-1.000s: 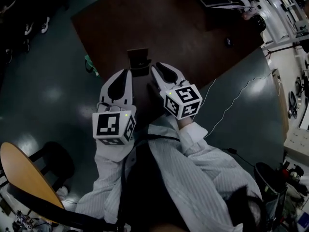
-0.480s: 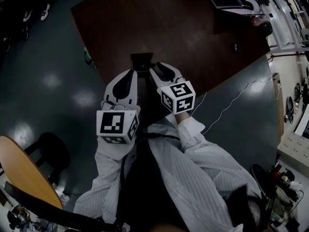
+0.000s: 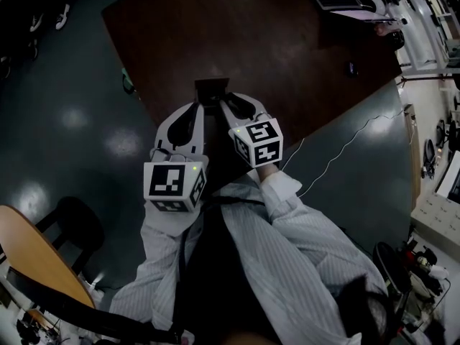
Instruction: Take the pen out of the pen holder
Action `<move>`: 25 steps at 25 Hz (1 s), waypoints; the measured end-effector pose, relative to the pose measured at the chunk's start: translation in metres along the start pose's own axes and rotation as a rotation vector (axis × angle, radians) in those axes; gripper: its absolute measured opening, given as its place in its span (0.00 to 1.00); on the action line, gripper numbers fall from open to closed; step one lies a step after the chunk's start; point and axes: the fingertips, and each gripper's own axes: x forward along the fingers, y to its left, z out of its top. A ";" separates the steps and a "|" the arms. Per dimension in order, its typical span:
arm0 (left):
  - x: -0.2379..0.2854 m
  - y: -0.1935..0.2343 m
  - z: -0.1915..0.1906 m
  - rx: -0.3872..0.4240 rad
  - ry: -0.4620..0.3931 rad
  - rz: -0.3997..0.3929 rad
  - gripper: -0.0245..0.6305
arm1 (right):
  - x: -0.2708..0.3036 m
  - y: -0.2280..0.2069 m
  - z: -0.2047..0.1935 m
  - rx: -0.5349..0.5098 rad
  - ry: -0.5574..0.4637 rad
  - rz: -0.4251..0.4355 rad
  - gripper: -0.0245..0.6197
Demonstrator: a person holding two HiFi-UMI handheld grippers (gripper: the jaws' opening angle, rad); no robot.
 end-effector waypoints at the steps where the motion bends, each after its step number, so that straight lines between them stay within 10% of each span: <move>1: 0.000 0.000 -0.001 0.001 0.000 -0.002 0.04 | 0.001 0.000 -0.001 -0.005 0.001 -0.007 0.15; 25: -0.066 -0.005 0.031 0.073 -0.090 -0.099 0.04 | -0.109 0.066 0.113 0.045 -0.400 -0.005 0.11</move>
